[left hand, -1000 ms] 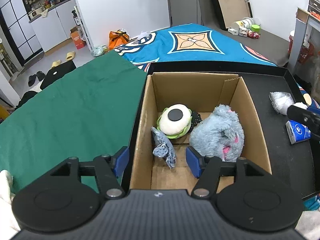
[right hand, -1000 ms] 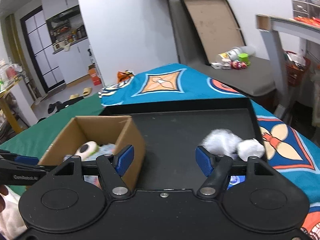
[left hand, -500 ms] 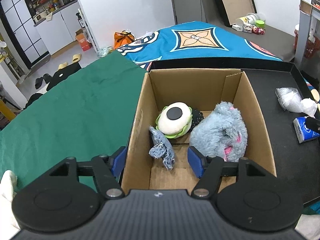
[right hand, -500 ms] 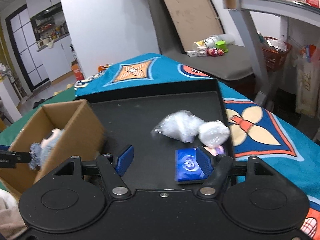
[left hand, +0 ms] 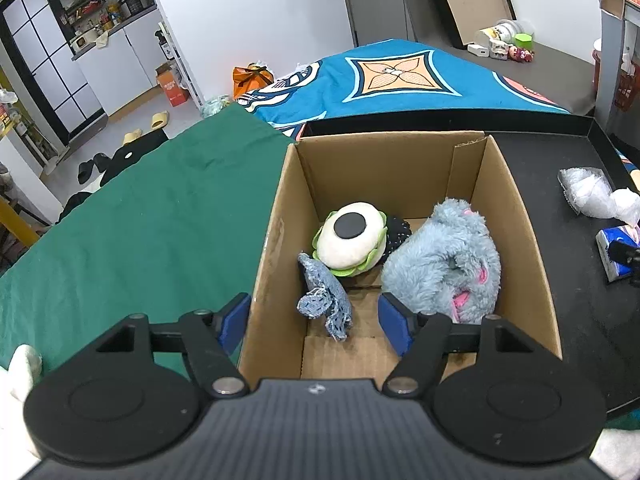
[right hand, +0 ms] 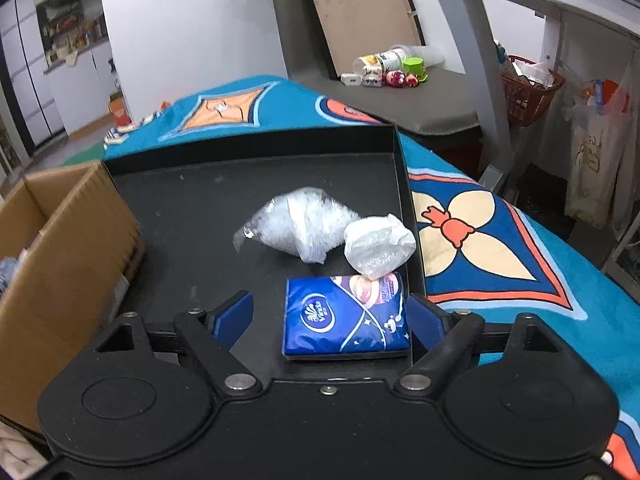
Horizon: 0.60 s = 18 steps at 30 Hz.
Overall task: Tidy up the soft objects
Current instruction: 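Return the right gripper to the tray over the blue tissue packet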
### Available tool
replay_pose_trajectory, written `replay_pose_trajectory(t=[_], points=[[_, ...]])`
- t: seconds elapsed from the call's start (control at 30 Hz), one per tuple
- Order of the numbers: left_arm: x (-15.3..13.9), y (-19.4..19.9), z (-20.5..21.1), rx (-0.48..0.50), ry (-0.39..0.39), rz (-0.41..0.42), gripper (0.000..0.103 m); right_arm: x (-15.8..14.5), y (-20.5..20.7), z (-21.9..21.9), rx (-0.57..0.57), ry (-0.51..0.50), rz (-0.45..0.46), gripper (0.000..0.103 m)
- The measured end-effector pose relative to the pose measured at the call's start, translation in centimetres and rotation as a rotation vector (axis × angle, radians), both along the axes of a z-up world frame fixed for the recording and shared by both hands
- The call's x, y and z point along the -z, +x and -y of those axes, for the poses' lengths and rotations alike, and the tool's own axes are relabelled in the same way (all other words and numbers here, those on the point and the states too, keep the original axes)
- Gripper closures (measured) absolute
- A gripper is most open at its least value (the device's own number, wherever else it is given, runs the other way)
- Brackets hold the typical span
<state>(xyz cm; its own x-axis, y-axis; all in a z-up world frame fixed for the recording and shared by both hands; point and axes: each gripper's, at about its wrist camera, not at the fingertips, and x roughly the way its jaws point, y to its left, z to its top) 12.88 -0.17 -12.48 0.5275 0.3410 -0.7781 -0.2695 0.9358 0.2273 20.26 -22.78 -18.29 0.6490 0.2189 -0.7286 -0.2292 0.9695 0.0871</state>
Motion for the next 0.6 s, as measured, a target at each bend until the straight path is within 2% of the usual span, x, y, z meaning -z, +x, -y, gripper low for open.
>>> replay_pose_trajectory(t=[0.13,0.23,0.33,0.6], points=[[0.1,-0.1,0.0,0.003,0.004,-0.005,0.034,0.8,0.2,-0.8,0.002,-0.044,-0.037,0.017],[0.2,-0.3,0.0,0.002,0.000,-0.008,0.034,1.1,0.1,-1.5,-0.002,-0.083,-0.028,0.017],[0.2,-0.6,0.0,0.005,0.004,-0.009,0.034,1.0,0.0,-1.3,0.006,-0.096,-0.023,0.032],[-0.2,-1.1,-0.4,-0.001,0.000,-0.001,0.034,0.3,-1.5,-0.8,-0.029,-0.025,-0.077,0.033]])
